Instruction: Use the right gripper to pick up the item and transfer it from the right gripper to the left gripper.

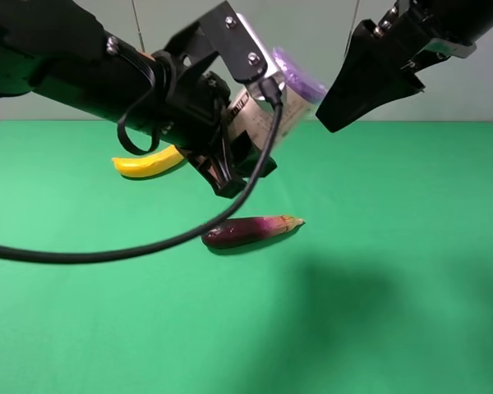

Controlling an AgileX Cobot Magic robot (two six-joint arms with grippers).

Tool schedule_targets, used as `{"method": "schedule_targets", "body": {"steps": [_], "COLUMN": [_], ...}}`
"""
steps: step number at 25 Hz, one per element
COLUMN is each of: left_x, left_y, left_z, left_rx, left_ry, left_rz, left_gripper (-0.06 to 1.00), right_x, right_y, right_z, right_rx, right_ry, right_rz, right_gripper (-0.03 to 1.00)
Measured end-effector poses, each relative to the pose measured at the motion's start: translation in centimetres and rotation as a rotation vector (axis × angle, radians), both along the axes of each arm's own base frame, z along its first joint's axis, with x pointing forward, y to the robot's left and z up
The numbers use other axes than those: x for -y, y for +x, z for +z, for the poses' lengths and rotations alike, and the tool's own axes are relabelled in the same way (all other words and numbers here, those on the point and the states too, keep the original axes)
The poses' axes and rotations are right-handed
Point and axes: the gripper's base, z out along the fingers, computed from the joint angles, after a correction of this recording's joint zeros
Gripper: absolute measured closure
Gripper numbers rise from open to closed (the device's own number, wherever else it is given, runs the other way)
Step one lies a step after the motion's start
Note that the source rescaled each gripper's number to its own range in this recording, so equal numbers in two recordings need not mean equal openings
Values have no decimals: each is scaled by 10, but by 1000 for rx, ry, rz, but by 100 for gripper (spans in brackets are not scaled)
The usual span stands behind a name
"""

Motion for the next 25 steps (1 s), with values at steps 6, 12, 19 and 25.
{"method": "schedule_targets", "body": {"steps": [6,12,19,25], "left_x": [-32,-64,-89,-112], "left_y": [7,4,-11,-22], "left_z": [25,48,57,57], "left_rx": [11,-47,-122,-213], "left_ry": [-45,-109,-12,113], "left_rz": [71,168,237,429], "left_gripper": [94,94,94,94], "right_x": [10,26,47,61], "right_y": [-2,-15,-41,-67], "right_z": [4,20,45,59], "right_rx": [37,119,218,268], "right_ry": [-60,-98,-78,-24], "right_rz": [-62,-144,-247,-309], "right_gripper": [-3,-3,-3,-3]}}
